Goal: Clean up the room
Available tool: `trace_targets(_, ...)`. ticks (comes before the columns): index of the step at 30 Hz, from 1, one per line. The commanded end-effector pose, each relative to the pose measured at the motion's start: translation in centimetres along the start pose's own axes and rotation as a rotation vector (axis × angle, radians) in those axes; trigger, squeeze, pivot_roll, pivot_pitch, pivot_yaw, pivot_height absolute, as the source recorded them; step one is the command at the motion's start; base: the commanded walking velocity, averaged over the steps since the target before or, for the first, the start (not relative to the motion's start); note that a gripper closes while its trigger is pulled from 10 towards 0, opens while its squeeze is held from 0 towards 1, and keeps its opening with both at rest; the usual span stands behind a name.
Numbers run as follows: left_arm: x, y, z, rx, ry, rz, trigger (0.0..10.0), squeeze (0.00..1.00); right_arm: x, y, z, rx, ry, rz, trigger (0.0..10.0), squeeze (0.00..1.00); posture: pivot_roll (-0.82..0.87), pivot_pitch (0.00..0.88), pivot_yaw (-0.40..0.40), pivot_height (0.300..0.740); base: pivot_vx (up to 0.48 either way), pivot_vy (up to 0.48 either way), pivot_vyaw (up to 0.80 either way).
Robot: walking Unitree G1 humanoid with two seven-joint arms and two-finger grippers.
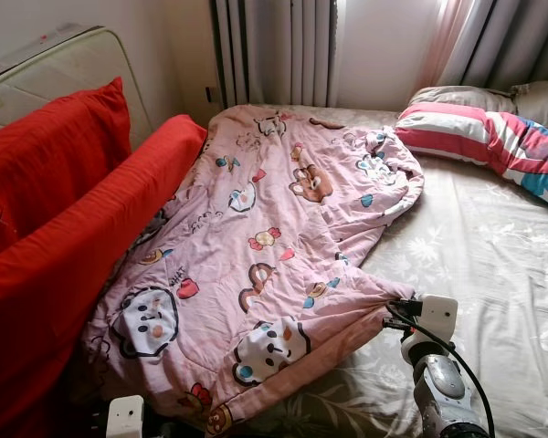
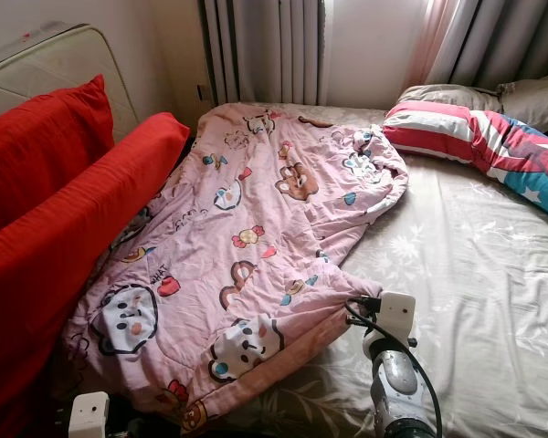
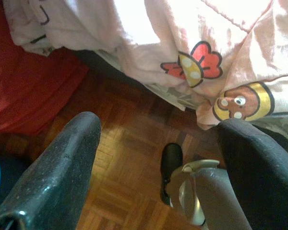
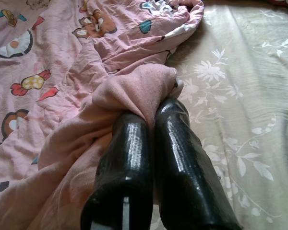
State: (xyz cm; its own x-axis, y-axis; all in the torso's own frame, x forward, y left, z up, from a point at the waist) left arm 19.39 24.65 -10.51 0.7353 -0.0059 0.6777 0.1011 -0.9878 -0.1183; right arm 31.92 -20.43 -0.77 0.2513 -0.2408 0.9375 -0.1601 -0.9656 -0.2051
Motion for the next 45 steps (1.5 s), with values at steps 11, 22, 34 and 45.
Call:
trace_targets(11, -0.87, -0.1, -0.2, -0.002, -0.033, -0.003, 10.0, 0.0, -0.19, 0.36, -0.26, -0.01, 0.004, 0.004, 10.0, 0.0, 0.0, 0.0, 0.015, 0.74, 0.0, 0.0, 0.0)
trace_targets(22, -0.63, 0.24, -0.1, -0.008, -0.025, -0.006, 10.0, 0.0, -0.07, 0.36, -0.22, -0.011, 0.009, -0.002, 10.0, 0.0, 0.0, 0.0, 0.014, 0.74, -0.183, 0.0, 0.0)
trace_targets(34, -0.23, 0.42, 0.02, -0.014, -0.013, -0.002, 10.0, 0.0, -0.07, 0.25, -0.2, -0.008, 0.009, -0.002, 10.0, 0.0, 0.0, 0.0, 0.016, 0.74, -0.268, 0.0, 0.0)
trace_targets(45, -0.22, 0.53, 0.01, -0.017, -0.01, 0.001, 10.0, 0.0, 0.69, 1.08, 0.01, -0.045, 0.031, -0.013, 10.0, 0.0, 0.0, 0.0, 0.017, 0.74, -0.273, 0.0, 0.0)
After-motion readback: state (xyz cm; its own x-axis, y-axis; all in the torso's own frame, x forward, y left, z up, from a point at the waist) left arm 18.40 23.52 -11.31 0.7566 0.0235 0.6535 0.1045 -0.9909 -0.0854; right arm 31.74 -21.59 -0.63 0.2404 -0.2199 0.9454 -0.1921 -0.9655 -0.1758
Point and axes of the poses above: a point about 5 cm out from each wrist's last joint towards the gripper, its own z axis pointing out of the wrist towards the gripper, its own x axis along the axis of the wrist's last joint, y = z × x, the point moved 4 cm from there along z, pointing out of the wrist towards the gripper, and after that the axes turned 7 degrees about z, right-handed, at the moved point
